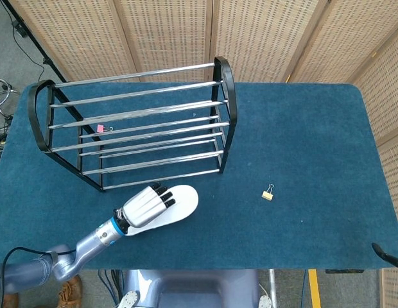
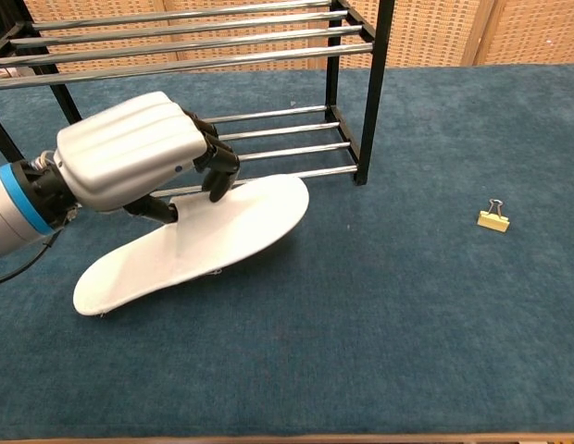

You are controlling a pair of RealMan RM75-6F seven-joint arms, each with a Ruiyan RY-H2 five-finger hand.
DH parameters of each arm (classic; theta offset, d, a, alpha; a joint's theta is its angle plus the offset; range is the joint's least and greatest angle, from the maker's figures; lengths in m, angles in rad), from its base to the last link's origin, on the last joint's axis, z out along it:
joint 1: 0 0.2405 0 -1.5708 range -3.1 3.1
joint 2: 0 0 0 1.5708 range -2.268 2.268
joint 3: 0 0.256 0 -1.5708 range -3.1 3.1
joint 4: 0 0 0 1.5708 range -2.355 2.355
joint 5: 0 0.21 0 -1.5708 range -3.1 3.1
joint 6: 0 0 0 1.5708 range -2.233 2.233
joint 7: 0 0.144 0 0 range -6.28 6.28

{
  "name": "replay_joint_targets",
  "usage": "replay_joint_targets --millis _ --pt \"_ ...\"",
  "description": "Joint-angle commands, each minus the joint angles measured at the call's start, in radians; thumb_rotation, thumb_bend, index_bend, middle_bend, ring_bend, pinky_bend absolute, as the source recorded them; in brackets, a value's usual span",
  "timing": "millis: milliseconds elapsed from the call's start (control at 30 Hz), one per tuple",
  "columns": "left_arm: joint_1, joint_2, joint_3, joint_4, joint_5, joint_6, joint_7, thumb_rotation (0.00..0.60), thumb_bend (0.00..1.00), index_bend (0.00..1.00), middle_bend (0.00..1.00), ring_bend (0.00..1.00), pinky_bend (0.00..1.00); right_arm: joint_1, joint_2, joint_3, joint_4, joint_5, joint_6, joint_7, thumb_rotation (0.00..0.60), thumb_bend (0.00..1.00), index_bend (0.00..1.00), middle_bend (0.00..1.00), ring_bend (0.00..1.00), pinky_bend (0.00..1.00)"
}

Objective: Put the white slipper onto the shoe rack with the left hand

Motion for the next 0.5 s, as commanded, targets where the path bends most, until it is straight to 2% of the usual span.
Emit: replay_joint_targets --millis 33,500 --pt "-0.007 0.02 -0.016 -0.019 -0.02 -0.024 0.032 0.6 0.49 0.83 0.61 0.52 0.58 0.0 0.0 0.0 0.0 0.0 0.0 0.0 0.6 0.0 0.0 0.0 0.0 0.0" --pt "-0.021 0.022 -0.04 0.015 -0.103 -0.115 0.062 0.6 0.48 0.83 0.61 0.51 0.58 0.001 0.001 -0.001 -0.002 0.003 -0.004 0.0 0.6 0.0 0.0 0.0 0.0 0.0"
